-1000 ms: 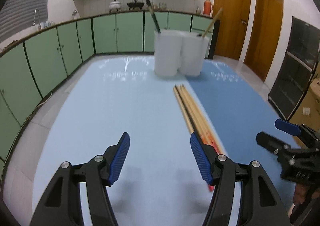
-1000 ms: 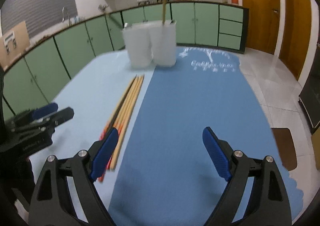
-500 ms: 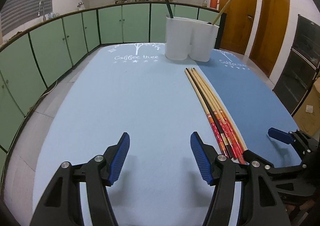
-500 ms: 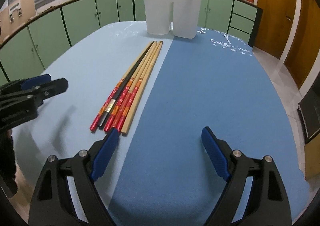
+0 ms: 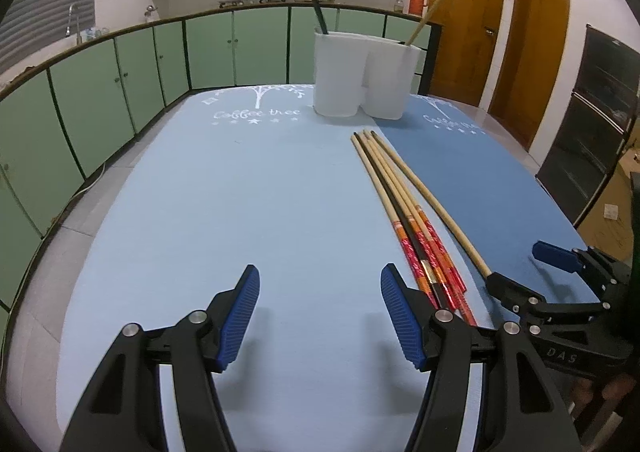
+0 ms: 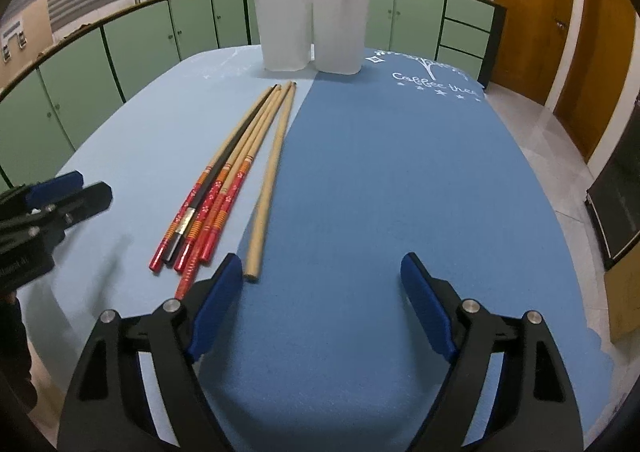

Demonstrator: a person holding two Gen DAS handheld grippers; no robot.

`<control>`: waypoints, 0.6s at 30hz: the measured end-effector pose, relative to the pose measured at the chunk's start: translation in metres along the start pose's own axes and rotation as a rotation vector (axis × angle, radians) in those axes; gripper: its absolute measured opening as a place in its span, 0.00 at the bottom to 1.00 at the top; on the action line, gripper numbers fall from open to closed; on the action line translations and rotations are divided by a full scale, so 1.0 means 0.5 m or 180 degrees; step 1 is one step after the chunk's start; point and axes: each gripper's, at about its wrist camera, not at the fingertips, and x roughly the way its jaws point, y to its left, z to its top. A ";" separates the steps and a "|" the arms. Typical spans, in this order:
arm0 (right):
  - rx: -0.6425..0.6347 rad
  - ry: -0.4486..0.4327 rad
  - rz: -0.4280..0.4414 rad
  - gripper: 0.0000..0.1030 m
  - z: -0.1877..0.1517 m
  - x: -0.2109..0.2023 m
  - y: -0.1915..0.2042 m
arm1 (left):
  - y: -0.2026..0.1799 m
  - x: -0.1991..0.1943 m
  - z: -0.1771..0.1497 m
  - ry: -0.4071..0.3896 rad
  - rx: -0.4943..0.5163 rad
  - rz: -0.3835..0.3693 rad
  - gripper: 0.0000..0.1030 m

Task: Organize utensils
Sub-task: 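Grasp a plain wooden chopstick with the right tool while the left grasps a red chopstick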

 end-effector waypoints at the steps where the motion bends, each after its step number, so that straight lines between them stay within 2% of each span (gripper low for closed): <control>1: -0.0025 0.0000 0.0031 0.72 -0.001 0.000 0.004 | -0.004 0.000 -0.002 0.0006 0.0014 -0.0018 0.60; 2: -0.0053 0.0012 0.0051 0.65 -0.002 0.002 0.009 | -0.008 0.001 -0.002 0.0013 0.0024 -0.0031 0.60; 4: -0.0100 0.0020 0.0095 0.58 -0.004 0.007 0.019 | -0.015 0.003 -0.004 0.0033 0.0041 -0.0064 0.60; 5: -0.0103 -0.0007 0.0107 0.48 -0.004 0.006 0.022 | -0.018 0.002 -0.006 0.0038 0.0044 -0.0080 0.60; 6: -0.0117 -0.0020 0.0149 0.43 -0.004 0.007 0.024 | -0.021 0.003 -0.007 0.0045 0.0050 -0.0110 0.60; 7: -0.0133 -0.0024 0.0171 0.33 -0.003 0.007 0.026 | -0.025 0.002 -0.009 0.0048 0.0055 -0.0127 0.60; 8: -0.0147 -0.0034 0.0192 0.18 -0.002 0.006 0.026 | -0.029 0.002 -0.010 0.0052 0.0062 -0.0149 0.60; 10: -0.0143 -0.0032 0.0242 0.06 0.000 0.006 0.023 | -0.038 0.001 -0.012 0.0063 0.0079 -0.0203 0.60; 18: -0.0045 -0.0029 0.0269 0.06 -0.002 0.000 0.010 | -0.076 0.009 -0.032 0.0143 0.0204 -0.0302 0.60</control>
